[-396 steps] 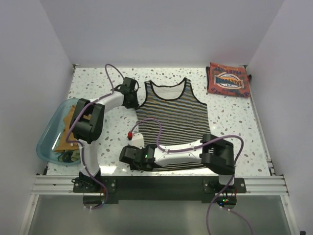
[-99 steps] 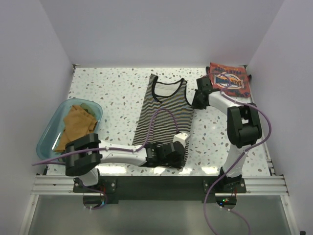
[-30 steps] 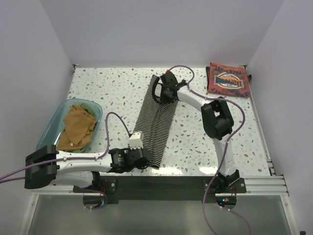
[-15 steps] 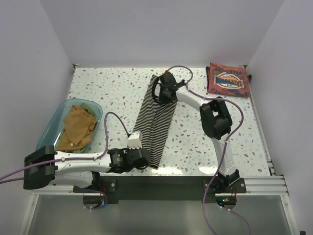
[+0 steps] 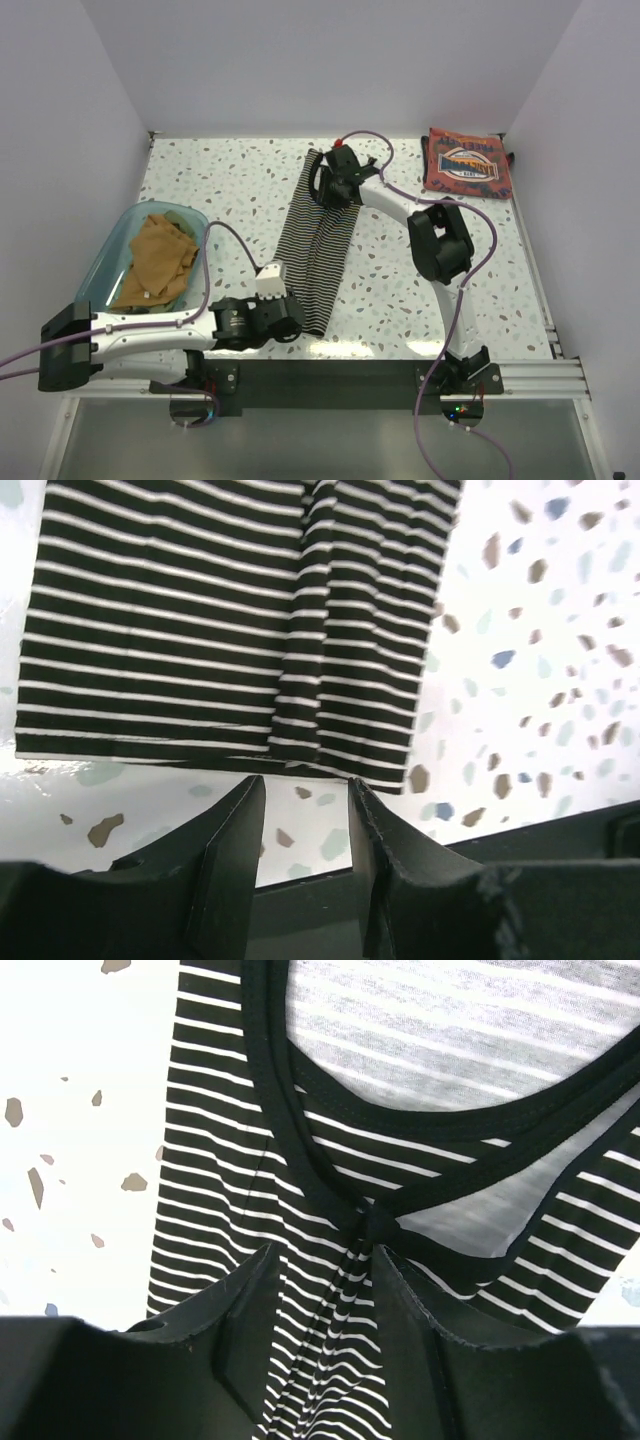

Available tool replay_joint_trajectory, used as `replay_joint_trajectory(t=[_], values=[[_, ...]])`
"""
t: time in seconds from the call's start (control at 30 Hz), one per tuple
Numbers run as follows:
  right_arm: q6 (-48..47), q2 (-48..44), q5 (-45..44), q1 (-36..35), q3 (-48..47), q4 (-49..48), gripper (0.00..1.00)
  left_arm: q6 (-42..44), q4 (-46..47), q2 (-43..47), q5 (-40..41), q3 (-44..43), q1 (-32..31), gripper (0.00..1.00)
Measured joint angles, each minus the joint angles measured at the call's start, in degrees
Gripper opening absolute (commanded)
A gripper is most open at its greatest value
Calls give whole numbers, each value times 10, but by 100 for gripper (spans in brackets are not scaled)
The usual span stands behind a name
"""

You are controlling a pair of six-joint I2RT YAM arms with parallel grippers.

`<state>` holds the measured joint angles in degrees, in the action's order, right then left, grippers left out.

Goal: Fold and stack the tank tops
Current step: Fold the tank top

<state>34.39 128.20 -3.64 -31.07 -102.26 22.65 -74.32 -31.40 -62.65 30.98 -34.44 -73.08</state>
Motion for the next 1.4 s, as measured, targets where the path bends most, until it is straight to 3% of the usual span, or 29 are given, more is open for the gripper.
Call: replay_joint_trajectory(t=[0.17,0.37,0.57,0.87,0.97,1.4], values=[[-1,-5,1,0,7,-5,48,25,-3,7,11,-42,7,41],[-6,-46,-3,0,38,-20,54,87,32,-51,3,-84,37,26],[-10,-63,7,2,41,-47,55,140,79,-119,-30,-82,79,18],[-7,-24,46,10,8,-47,54,156,123,-177,-55,-52,85,10],[-5,-1,52,11,-4,-47,54,154,130,-186,-57,-41,85,0],[-5,70,70,12,-93,-18,55,148,181,-220,-61,-38,85,0]])
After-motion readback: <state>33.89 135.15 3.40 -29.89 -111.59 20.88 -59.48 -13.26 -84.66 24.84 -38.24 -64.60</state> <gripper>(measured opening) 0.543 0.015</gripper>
